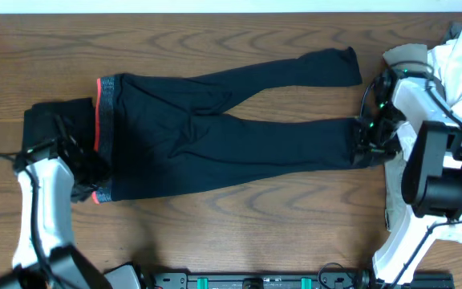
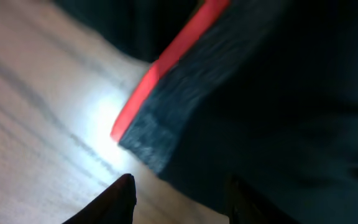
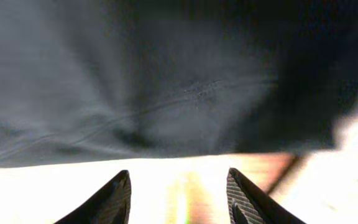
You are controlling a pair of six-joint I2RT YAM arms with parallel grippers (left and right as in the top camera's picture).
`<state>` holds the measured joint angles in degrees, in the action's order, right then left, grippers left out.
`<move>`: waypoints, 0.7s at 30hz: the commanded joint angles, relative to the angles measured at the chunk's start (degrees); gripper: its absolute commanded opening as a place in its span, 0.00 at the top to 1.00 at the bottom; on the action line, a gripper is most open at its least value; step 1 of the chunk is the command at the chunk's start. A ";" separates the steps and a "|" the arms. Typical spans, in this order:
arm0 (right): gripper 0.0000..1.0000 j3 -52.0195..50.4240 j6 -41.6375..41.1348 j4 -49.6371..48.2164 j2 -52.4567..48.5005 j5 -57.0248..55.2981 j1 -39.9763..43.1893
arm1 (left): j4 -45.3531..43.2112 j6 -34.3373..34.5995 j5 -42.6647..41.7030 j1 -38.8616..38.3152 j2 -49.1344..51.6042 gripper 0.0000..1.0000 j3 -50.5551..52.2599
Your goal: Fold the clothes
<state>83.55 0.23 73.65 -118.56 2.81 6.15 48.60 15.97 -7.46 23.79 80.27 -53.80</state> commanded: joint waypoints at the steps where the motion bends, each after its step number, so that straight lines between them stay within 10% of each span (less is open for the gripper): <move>1: 0.49 3.15 -0.76 -1.27 8.13 0.59 -0.24 | -1.51 -2.05 -5.14 -0.52 -5.31 0.51 -2.01; 9: 0.44 1.51 0.96 -9.90 11.56 0.22 -0.17 | -5.68 -4.07 -6.86 -8.13 -5.88 0.71 -1.46; 21: 0.54 -15.82 4.44 -33.79 10.51 0.50 -0.22 | -5.35 -4.59 -6.88 -14.80 7.10 0.72 -0.81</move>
<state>71.40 3.57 41.45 -107.42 3.03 6.13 42.85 12.14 -13.87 9.76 84.84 -54.94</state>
